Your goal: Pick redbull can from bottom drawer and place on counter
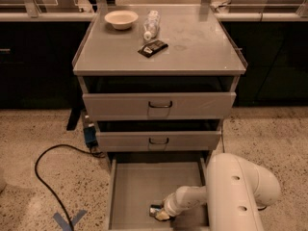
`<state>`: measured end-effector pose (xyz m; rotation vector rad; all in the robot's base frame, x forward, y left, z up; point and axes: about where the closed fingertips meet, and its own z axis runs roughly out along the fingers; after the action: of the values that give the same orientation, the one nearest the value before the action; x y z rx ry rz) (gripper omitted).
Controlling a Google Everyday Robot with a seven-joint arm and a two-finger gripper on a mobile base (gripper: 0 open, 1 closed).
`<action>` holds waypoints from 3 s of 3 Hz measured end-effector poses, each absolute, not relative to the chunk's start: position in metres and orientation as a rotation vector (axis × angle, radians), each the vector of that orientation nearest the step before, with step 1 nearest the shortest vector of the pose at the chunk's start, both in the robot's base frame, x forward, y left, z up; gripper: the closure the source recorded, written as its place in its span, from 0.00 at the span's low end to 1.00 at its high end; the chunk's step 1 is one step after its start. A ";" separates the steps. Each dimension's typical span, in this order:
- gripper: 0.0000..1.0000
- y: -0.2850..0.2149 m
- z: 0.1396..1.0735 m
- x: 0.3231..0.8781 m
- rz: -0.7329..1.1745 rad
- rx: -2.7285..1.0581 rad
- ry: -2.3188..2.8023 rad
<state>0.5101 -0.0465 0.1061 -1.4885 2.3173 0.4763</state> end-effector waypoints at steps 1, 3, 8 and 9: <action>0.88 -0.047 0.106 0.510 0.476 -1.488 2.317; 1.00 -0.065 0.189 0.536 0.657 -1.310 2.241; 1.00 -0.153 0.651 0.542 0.709 -1.453 2.008; 1.00 -0.153 0.651 0.542 0.709 -1.453 2.008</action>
Offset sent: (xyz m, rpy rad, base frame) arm 0.0124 -0.0281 0.0687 0.1750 0.0517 -0.0960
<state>0.5423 -0.1534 0.6509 -1.4526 2.0077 0.7088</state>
